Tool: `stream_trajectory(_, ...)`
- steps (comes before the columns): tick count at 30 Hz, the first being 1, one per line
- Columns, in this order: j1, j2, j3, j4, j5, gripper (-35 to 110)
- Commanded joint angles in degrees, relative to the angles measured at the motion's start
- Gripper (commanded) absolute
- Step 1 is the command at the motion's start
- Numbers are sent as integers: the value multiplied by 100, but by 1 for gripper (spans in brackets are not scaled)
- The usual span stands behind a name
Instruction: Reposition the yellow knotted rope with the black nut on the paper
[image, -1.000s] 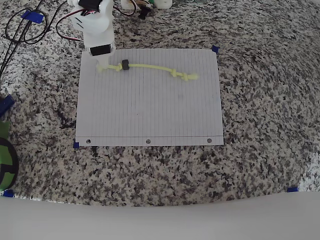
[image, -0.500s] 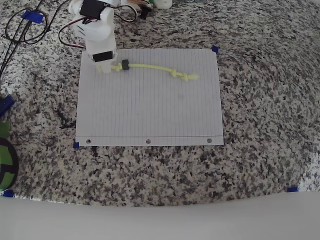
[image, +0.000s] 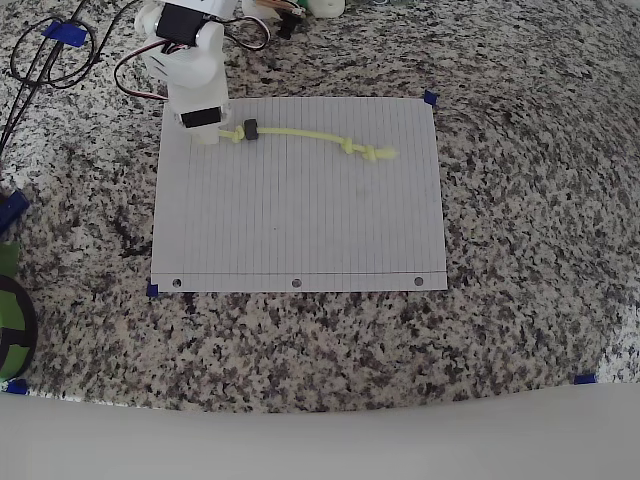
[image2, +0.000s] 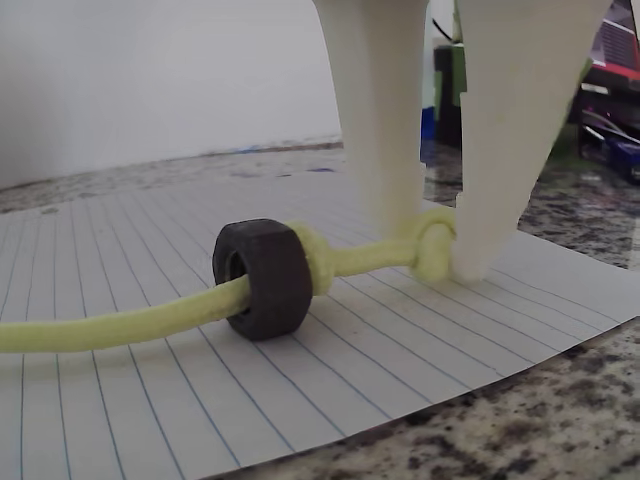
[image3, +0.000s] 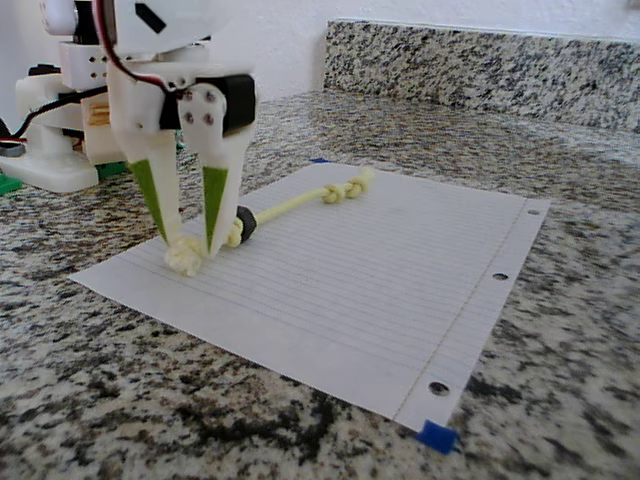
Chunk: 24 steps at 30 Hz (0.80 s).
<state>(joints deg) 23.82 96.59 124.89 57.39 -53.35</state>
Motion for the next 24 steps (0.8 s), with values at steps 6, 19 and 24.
stream_trajectory(6, 53, -9, -167, -141, -44, 23)
stream_trajectory(19, 123, 264, -158, -237, 53, 0)
stream_trajectory(24, 290, 1090, -149, -984, 888, 0)
